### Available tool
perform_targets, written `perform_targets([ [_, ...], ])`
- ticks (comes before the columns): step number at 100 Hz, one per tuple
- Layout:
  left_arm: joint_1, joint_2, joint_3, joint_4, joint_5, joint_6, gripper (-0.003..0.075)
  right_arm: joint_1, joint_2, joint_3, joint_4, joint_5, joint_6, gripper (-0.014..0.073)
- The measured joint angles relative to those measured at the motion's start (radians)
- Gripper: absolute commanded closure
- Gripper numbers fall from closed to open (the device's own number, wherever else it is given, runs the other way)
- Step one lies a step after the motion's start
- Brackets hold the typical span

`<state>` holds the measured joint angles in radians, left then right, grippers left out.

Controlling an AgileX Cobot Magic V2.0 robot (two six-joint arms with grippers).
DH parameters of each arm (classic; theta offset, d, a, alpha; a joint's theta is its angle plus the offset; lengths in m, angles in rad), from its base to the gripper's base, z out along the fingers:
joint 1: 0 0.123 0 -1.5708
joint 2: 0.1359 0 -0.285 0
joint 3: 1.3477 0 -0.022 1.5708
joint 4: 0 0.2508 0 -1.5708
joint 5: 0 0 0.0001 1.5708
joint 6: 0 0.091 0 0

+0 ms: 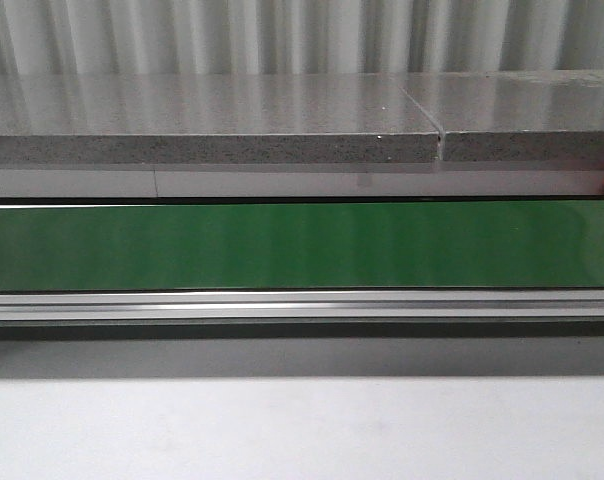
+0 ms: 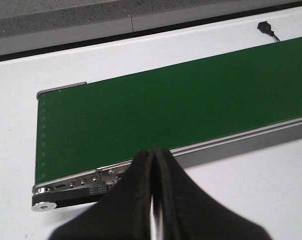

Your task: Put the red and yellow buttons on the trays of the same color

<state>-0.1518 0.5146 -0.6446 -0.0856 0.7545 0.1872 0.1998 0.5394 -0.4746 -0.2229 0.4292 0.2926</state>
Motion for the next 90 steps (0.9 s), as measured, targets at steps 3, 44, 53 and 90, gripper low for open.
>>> perform_targets([
  [3, 0.000, 0.000, 0.000, 0.000, 0.000, 0.000, 0.0741, 0.000, -0.010, 0.021, -0.002, -0.017, 0.002, 0.0708],
  [44, 0.000, 0.000, 0.000, 0.000, 0.000, 0.000, 0.0741, -0.106, -0.124, 0.268, 0.217, -0.334, -0.229, 0.0708],
  [53, 0.000, 0.000, 0.000, 0.000, 0.000, 0.000, 0.0741, -0.134, -0.166, 0.310, 0.271, -0.377, -0.285, 0.0708],
  [90, 0.000, 0.000, 0.000, 0.000, 0.000, 0.000, 0.0741, -0.271, -0.419, 0.492, 0.268, -0.436, -0.226, 0.0708],
])
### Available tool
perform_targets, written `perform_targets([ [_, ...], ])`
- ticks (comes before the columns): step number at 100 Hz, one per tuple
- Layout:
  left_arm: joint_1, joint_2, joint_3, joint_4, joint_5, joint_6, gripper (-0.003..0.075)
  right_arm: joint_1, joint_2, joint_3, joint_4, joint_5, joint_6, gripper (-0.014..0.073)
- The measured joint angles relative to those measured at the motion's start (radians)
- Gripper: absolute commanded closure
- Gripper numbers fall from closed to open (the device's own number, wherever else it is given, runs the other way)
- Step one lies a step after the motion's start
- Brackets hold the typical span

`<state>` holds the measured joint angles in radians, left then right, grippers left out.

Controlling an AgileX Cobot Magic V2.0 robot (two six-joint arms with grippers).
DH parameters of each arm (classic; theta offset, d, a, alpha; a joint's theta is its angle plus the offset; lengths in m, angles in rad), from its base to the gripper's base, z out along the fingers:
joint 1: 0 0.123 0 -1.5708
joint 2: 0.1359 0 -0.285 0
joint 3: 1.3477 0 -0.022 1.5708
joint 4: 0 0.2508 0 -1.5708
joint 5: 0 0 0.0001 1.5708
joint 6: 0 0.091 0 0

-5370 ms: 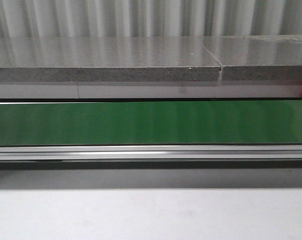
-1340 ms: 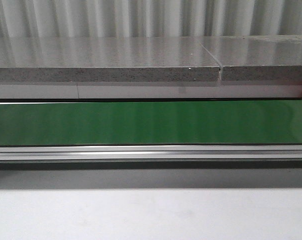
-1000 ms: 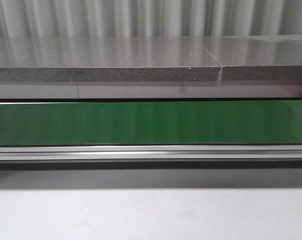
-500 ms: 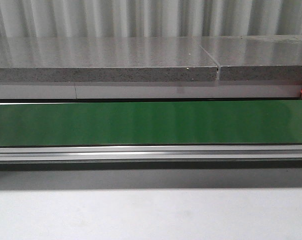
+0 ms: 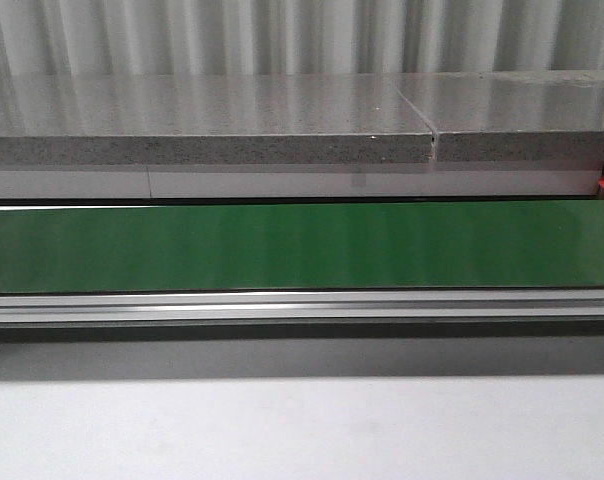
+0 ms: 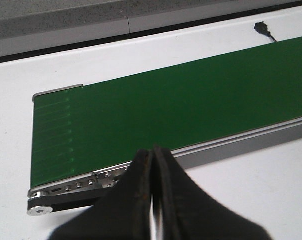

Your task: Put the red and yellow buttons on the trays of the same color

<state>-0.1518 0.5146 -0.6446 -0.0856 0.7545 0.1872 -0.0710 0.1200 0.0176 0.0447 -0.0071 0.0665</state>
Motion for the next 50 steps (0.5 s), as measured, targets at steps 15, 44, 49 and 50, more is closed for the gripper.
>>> perform_targets([
  [15, 0.000, 0.000, 0.000, 0.000, 0.000, 0.000, 0.0741, -0.005, -0.087, 0.009, -0.027, 0.044, 0.015, 0.0708],
  [44, 0.000, 0.000, 0.002, 0.000, 0.000, 0.000, 0.0741, -0.007, -0.127, 0.009, -0.031, 0.080, 0.021, 0.0708],
  [49, 0.000, 0.000, 0.002, 0.000, 0.000, 0.000, 0.0741, -0.007, -0.127, 0.009, -0.031, 0.083, 0.021, 0.0708],
  [50, 0.000, 0.000, 0.002, 0.000, 0.000, 0.000, 0.0741, -0.007, -0.127, 0.009, -0.031, 0.083, 0.021, 0.0708],
])
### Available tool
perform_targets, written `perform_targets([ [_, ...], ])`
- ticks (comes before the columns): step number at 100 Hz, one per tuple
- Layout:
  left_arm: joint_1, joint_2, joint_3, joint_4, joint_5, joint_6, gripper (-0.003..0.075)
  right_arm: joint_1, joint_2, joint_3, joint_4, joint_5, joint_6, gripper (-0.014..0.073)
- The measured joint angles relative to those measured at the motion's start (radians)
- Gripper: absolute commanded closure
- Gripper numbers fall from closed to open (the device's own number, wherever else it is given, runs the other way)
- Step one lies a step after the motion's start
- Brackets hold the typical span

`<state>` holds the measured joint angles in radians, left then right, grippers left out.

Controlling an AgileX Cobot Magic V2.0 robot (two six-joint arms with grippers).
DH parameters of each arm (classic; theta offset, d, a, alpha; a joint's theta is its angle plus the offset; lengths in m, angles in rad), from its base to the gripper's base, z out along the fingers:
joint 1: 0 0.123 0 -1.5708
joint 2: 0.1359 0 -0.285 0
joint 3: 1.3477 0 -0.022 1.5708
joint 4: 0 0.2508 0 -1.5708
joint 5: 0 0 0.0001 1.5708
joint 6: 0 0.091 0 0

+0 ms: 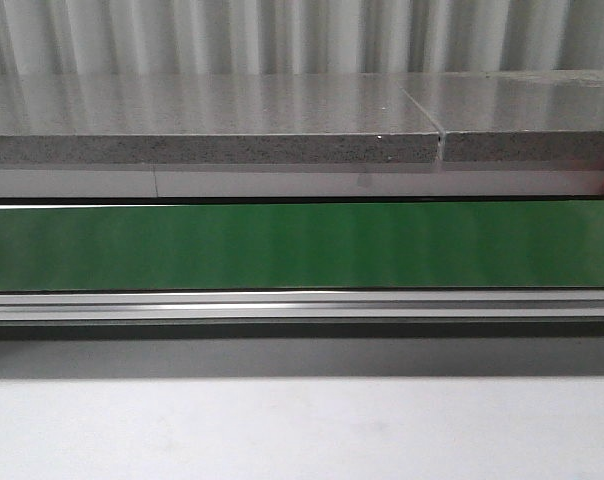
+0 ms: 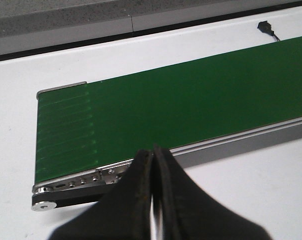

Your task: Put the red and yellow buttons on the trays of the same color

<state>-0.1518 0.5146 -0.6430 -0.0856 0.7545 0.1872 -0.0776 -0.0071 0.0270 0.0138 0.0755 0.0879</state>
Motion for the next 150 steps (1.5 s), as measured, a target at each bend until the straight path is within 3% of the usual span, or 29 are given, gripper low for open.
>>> perform_targets([
  [111, 0.000, -0.008, 0.000, 0.001, -0.005, -0.012, 0.0741, -0.002, 0.000, 0.000, -0.004, 0.000, 0.001, 0.0708],
  [127, 0.000, -0.041, 0.053, 0.072, -0.173, -0.133, 0.0741, -0.002, 0.000, 0.000, -0.004, 0.000, 0.001, 0.0708],
  [140, 0.000, -0.081, 0.162, 0.111, -0.396, -0.159, 0.0741, -0.002, 0.000, 0.000, -0.004, 0.000, 0.001, 0.0708],
  [150, 0.017, -0.128, 0.237, 0.109, -0.487, -0.163, 0.0741, -0.002, 0.000, 0.000, -0.004, 0.000, 0.001, 0.0708],
])
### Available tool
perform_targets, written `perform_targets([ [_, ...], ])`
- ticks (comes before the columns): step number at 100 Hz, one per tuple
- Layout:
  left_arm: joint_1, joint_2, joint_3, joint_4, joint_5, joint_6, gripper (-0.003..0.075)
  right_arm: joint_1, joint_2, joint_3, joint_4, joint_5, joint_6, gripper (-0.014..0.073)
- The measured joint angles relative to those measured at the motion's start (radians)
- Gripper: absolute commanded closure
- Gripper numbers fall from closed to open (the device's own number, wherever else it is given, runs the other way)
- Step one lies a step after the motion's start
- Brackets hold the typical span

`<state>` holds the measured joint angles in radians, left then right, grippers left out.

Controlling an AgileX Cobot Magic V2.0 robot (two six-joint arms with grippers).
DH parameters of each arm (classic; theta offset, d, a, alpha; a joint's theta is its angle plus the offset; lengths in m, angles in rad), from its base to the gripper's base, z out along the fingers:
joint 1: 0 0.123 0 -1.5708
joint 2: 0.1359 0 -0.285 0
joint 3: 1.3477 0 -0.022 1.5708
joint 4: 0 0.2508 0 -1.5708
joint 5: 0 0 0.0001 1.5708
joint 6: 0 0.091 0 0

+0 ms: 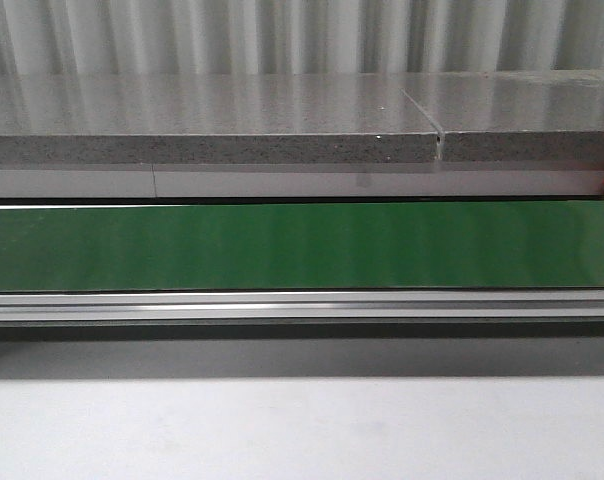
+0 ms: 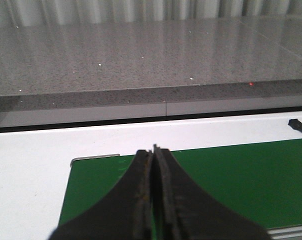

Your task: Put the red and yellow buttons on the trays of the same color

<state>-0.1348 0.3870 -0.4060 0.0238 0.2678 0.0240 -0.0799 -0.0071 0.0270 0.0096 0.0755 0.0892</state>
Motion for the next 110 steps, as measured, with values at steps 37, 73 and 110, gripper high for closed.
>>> perform_targets([
  [37, 0.058, -0.232, 0.259, -0.014, -0.170, -0.001, 0.0741, 0.000, 0.000, 0.000, 0.000, 0.000, 0.000, 0.0708],
  [73, 0.058, -0.393, 0.400, -0.015, -0.217, -0.002, 0.0741, 0.000, -0.002, 0.000, 0.000, 0.002, 0.000, 0.0708],
  [110, 0.058, -0.393, 0.400, -0.015, -0.231, -0.002, 0.0741, 0.000, -0.002, 0.001, 0.000, 0.002, 0.000, 0.0708],
])
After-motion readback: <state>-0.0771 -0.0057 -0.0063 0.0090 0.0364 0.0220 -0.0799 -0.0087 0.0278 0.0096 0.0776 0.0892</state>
